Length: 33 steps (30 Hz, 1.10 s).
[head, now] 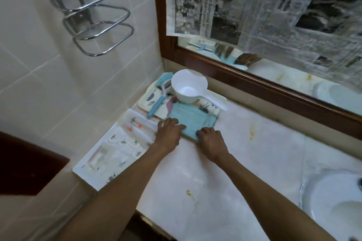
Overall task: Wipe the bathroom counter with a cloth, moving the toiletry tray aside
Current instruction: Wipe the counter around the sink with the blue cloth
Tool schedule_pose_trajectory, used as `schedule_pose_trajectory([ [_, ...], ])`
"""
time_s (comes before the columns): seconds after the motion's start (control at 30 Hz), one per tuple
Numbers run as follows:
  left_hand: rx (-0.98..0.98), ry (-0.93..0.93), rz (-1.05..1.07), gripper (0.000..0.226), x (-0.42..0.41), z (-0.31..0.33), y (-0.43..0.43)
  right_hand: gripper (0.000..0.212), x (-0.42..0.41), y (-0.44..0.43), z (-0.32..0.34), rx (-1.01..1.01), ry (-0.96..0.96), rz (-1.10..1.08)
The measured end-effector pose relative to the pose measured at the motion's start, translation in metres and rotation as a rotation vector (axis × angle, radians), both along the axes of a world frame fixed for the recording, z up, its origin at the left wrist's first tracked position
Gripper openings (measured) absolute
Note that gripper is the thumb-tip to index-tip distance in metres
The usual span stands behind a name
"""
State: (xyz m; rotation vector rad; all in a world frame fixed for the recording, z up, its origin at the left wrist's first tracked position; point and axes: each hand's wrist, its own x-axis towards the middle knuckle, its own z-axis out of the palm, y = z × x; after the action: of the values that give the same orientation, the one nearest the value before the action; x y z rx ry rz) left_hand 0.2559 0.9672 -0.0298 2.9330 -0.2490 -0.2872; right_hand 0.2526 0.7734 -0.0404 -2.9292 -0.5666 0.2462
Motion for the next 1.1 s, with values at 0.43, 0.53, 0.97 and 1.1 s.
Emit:
schedule_pose_trajectory([
  [0.43, -0.47, -0.235, -0.171, 0.019, 0.031, 0.062, -0.04, 0.009, -0.018, -0.071, 0.061, 0.692, -0.196, -0.407],
  [0.53, -0.533, -0.185, -0.252, 0.015, 0.039, 0.085, -0.081, 0.009, -0.028, -0.113, 0.085, 0.821, -0.257, -0.518],
  [0.97, -0.551, -0.233, -0.324, 0.022, 0.077, 0.12, -0.224, 0.006, 0.009, -0.25, 0.121, 0.727, -0.326, -0.606],
  [1.1, -0.449, -0.207, -0.315, 0.028, 0.061, 0.083, -0.227, 0.018, -0.003, -0.258, 0.092, 0.61, -0.24, -0.502],
])
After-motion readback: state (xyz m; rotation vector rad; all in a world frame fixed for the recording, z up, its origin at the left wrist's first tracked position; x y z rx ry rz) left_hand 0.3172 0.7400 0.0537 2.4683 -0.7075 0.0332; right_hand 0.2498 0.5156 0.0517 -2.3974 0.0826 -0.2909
